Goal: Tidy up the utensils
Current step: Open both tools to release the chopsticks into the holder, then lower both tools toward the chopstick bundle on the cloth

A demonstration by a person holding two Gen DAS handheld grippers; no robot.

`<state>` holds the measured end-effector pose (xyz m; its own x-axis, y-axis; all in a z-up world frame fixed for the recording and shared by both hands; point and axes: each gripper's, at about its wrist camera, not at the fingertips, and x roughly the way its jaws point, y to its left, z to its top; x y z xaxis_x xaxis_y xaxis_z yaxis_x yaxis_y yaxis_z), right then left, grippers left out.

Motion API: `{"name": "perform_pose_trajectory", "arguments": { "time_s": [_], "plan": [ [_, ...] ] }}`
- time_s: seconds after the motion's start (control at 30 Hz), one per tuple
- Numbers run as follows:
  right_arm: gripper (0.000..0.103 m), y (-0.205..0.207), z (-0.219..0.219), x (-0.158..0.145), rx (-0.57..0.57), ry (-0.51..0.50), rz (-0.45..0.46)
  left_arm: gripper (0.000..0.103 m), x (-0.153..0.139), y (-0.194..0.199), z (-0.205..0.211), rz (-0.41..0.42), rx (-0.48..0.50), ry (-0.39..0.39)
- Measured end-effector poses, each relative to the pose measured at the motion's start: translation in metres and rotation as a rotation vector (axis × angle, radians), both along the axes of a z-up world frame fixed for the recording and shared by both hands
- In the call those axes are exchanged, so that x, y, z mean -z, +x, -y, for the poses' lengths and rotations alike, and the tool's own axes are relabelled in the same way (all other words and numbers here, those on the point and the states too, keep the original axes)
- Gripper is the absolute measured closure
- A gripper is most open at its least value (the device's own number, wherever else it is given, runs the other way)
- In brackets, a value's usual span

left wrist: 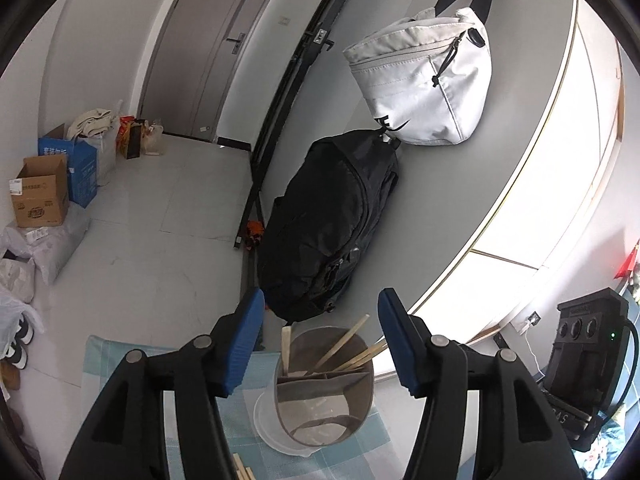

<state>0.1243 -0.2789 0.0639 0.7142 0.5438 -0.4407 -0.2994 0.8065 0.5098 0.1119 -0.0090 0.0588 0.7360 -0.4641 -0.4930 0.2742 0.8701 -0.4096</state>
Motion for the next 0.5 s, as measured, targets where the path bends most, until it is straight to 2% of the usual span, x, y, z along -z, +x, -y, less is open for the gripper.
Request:
{"name": "perform_pose_trajectory", "arguments": {
  "time_s": [0.03,0.13,0.3,0.43,0.5],
  "plan": [
    [0.041,-0.004,0.001,-0.002,0.006,-0.001,0.0,0.041,0.0,-0.004,-0.002,-0.009,-0.022,0.007],
    [0.036,-0.02,0.005,-0.005,0.017,-0.002,0.004,0.039,-0.003,-0.017,-0.006,-0.017,-0.071,0.016],
    [0.036,-0.042,0.003,-0.014,0.02,-0.012,0.023,0.039,-0.018,-0.047,-0.004,0.045,-0.131,0.085],
    [0.034,-0.061,-0.003,-0.021,0.01,-0.025,0.044,0.026,-0.024,-0.068,-0.003,0.082,-0.153,0.111],
    [0.032,-0.069,-0.007,-0.02,0.004,-0.034,0.053,0.025,-0.024,-0.078,-0.005,0.098,-0.168,0.12]
  ]
}}
